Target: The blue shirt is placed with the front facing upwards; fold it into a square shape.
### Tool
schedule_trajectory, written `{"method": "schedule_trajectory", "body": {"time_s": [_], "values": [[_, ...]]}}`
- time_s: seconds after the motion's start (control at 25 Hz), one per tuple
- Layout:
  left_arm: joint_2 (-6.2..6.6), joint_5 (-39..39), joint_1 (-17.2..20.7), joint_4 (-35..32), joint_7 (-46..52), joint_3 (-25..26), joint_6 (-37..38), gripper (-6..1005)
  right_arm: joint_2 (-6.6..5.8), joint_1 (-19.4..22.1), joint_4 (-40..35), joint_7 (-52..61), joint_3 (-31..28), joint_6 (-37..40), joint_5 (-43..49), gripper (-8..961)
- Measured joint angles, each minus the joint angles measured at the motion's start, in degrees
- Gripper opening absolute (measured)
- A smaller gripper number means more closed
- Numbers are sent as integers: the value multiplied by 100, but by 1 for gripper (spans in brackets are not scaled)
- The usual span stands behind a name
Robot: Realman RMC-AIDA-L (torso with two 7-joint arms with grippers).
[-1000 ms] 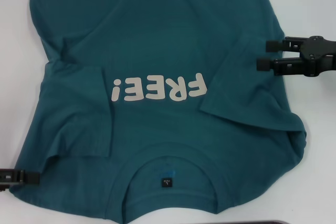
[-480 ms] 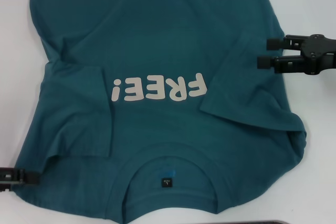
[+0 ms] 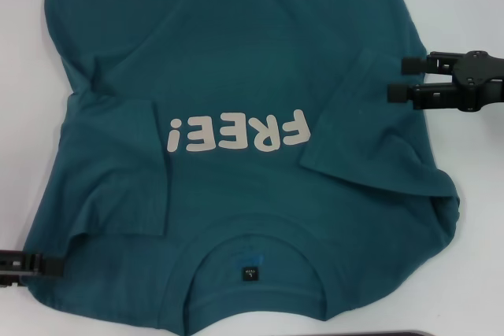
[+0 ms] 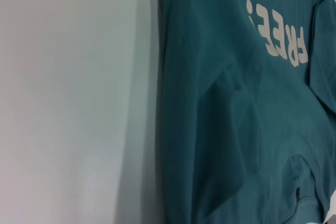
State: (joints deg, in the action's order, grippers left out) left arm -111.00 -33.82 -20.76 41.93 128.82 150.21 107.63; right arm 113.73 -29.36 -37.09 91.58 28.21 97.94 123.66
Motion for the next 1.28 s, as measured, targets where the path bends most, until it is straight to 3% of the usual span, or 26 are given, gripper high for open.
{"method": "schedule_trajectory", "body": {"time_s": [0.44, 0.84, 0.96, 1.28], "values": [[-29, 196, 9, 260, 262, 7, -163, 828, 0, 0, 0, 0, -24, -3, 0, 896], [-70, 481, -65, 265, 315, 26, -250, 605, 0, 0, 0, 0, -84, 6, 0, 895], [-68, 482, -67, 247, 316, 27, -261, 401, 0, 0, 0, 0, -96, 11, 0, 893], [-62, 482, -77, 228, 319, 10, -275, 99, 0, 0, 0, 0, -97, 2, 0, 884]]}}
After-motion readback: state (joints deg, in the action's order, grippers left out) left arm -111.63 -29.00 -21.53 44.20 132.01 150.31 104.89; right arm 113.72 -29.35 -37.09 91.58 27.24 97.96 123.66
